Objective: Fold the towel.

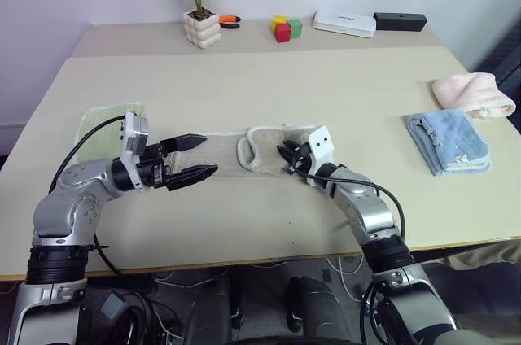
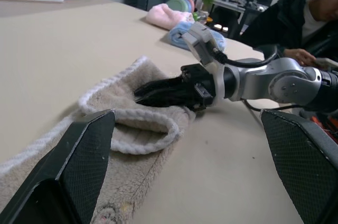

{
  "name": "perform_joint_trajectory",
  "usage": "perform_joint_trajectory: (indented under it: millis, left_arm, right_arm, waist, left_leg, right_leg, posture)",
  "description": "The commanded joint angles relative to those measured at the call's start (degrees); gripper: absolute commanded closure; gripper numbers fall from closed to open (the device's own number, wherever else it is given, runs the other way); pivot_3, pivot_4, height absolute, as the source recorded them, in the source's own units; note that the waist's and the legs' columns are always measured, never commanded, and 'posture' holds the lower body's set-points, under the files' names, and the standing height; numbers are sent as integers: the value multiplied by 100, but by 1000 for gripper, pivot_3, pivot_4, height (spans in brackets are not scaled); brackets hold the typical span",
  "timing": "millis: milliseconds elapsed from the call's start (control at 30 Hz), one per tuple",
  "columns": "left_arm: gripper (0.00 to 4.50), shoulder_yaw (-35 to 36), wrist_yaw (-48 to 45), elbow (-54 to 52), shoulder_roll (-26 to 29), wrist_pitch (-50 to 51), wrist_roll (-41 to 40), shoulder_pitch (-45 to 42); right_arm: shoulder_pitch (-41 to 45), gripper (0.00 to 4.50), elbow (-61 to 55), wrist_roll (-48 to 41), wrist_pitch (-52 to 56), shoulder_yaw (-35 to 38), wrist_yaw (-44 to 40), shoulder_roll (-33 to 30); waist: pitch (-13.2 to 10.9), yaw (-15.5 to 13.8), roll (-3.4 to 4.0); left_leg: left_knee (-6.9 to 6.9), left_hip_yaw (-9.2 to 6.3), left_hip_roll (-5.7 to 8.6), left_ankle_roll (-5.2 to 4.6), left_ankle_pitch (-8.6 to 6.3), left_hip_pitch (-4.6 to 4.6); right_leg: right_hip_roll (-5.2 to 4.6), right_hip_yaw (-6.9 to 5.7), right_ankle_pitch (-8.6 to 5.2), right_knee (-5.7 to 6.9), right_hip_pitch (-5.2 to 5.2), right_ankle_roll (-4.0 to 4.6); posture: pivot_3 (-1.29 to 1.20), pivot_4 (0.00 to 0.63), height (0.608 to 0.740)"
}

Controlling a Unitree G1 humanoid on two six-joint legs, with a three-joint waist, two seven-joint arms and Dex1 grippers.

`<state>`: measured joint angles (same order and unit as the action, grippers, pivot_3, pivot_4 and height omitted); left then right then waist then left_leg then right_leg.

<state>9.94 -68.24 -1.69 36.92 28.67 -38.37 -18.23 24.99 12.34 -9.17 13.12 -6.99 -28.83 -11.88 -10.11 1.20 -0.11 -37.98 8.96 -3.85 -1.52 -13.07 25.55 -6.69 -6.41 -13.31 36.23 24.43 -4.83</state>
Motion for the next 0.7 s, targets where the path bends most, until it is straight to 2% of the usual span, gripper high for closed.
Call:
perform_joint_trajectory:
  millis: [33, 133, 333, 400, 533, 633, 700]
  left_arm:
    - [0, 192, 392, -342, 29, 758, -503, 139]
    - [0, 375, 1159, -681, -156, 1755, -1173, 298]
    - [0, 1043, 2970, -1239, -797, 2846, -2484, 578]
    - [0, 1415, 4019, -1328, -1114, 3014, -3014, 745]
    - [0, 1823, 5529, -1545, -1550, 3081, -3887, 1286]
    - [0, 1890, 6108, -1667, -1678, 2917, -4156, 1554]
    - [0, 2060, 6569, -1476, -1987, 2679, -4629, 1834]
  right_arm:
    - [156, 1692, -492, 13, -61, -15, -167, -98]
    - [321, 61, -805, -105, 195, 62, -316, -218]
    - [573, 19, -1319, -512, 919, 261, -802, -608]
    - [590, 19, -1680, -825, 1226, 320, -1434, -1100]
    - [520, 19, -1858, -930, 1032, 469, -2104, -1889]
    - [470, 19, -1878, -1054, 942, 593, -2382, -2154]
    - [373, 19, -1916, -1149, 849, 715, -2677, -2400]
  waist:
    - [-3, 0, 2]
    - [-7, -3, 4]
    - [-6, -24, 1]
    - [-8, -26, 4]
    - [-7, -28, 1]
    - [-8, -35, -2]
    - [-7, -49, -1]
  left_leg:
    - [0, 1, 0, 0, 1, 2]
    - [1, 1, -1, 21, 15, 4]
    - [0, -7, -2, 16, 13, 4]
    - [0, -11, -1, 8, 9, 4]
    - [-1, -12, 2, -18, -7, 3]
    - [-1, -13, 2, -17, -7, 2]
    - [-2, -13, 3, -15, -7, 2]
  right_leg:
    - [-1, 1, 3, 0, 2, -5]
    - [-2, 4, 4, 0, 5, -7]
    - [-7, 4, 4, 1, 0, -8]
    - [-7, 3, 4, 1, -2, -8]
    - [-11, 3, 4, 0, -4, -9]
    - [-10, 2, 4, 0, -4, -8]
    - [-8, 0, 2, -1, -4, -3]
  posture:
    - [0, 150, 740]
    - [0, 150, 740]
    - [0, 150, 740]
    - [0, 150, 740]
    - [0, 150, 740]
    - [0, 150, 740]
    - [0, 150, 740]
